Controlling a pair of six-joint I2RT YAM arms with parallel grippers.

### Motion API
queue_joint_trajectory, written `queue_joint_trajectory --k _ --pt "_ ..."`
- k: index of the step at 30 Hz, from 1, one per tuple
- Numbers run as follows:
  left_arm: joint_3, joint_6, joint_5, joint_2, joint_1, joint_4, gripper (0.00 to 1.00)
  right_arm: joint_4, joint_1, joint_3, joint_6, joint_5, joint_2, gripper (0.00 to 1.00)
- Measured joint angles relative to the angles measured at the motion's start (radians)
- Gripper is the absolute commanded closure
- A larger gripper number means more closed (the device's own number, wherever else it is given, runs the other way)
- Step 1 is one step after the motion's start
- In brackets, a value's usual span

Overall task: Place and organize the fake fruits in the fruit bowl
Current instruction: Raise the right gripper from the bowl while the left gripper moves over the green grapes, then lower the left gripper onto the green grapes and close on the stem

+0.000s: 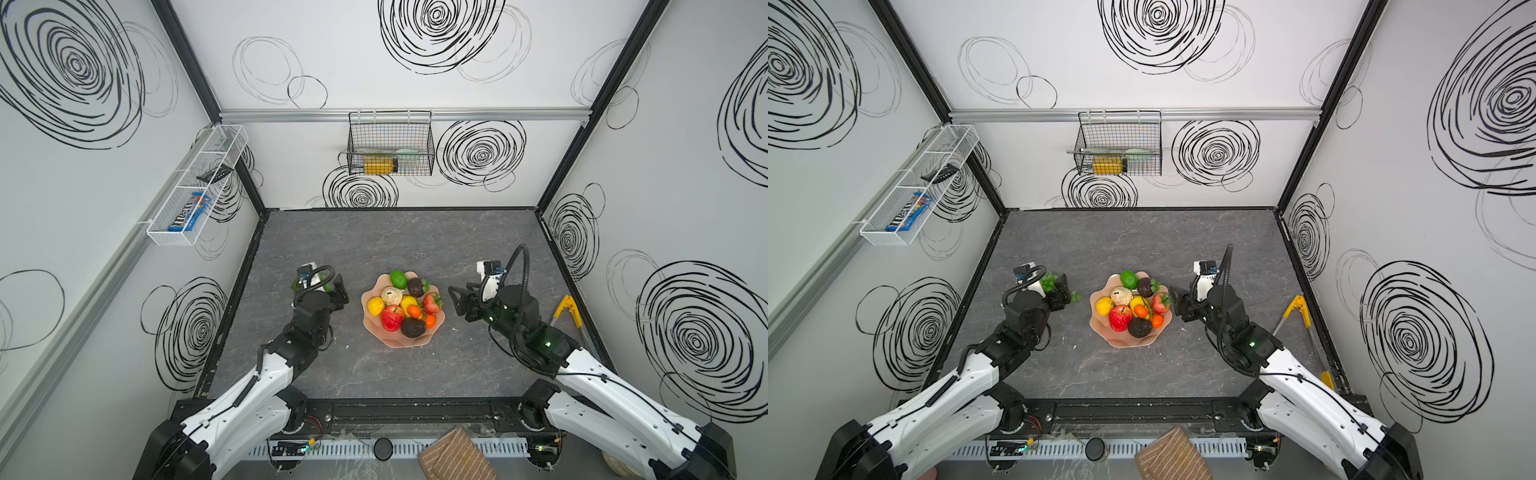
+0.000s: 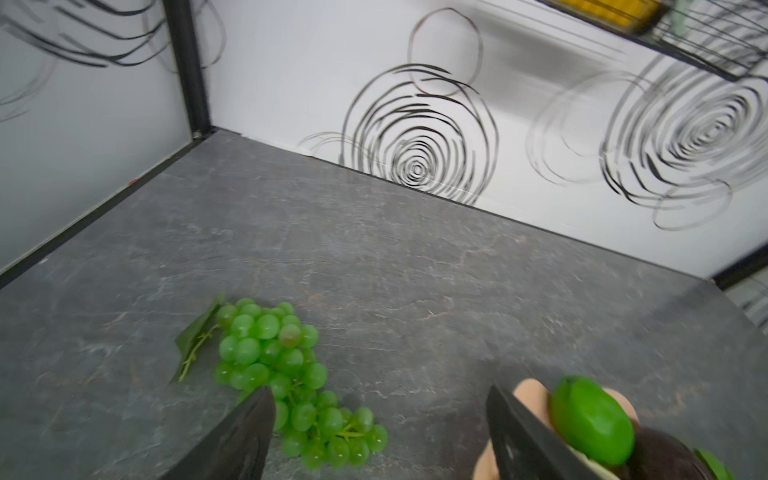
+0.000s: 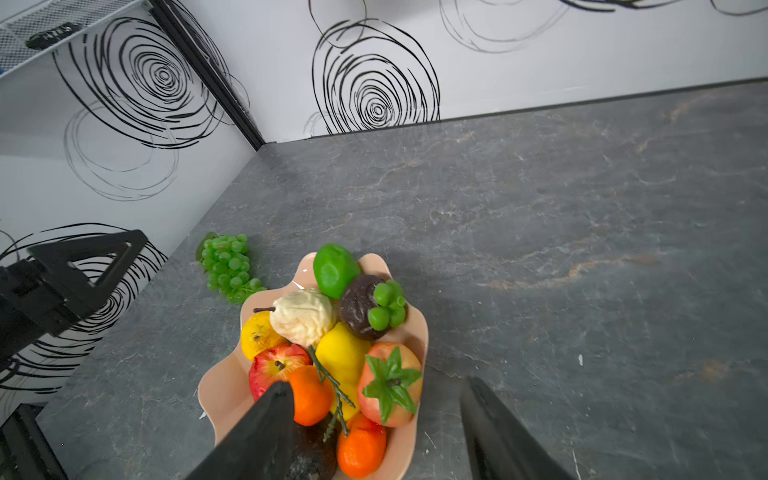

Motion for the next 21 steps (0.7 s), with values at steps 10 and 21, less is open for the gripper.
queue_joint_trajectory --k 10,21 --pt "0.142 -0.111 0.105 0.309 0.411 -0.074 0.31 0.012 -0.029 -0.031 0.013 -0.11 -0.039 0.3" --pt "0.209 -0.039 0.271 0.561 0.535 -0.078 0.35 0.003 -0.064 -0.065 -0.007 -0.124 -0.11 0.28"
